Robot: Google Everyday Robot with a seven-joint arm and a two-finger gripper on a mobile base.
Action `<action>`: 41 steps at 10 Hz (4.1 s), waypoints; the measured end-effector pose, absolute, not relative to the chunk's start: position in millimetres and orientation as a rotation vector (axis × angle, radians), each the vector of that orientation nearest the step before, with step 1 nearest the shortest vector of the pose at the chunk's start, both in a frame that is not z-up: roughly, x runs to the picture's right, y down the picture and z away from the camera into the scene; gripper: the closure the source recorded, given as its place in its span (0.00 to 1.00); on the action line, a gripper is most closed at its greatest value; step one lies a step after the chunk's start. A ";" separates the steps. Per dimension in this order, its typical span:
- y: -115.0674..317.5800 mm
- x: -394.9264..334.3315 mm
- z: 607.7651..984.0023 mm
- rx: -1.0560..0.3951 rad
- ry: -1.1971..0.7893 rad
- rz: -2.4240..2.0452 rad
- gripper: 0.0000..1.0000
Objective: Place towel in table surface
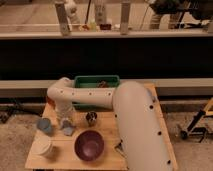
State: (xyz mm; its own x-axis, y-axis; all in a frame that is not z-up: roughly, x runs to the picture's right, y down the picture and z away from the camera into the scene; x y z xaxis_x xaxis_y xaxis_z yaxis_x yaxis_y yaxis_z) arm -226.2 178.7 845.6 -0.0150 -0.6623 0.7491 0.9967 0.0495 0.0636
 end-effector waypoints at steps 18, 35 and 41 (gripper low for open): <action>167.8 -217.9 841.1 -0.578 -0.644 -1.347 0.20; 168.2 -218.3 841.1 -0.578 -0.645 -1.347 0.20; 168.4 -218.2 841.3 -0.578 -0.645 -1.347 0.20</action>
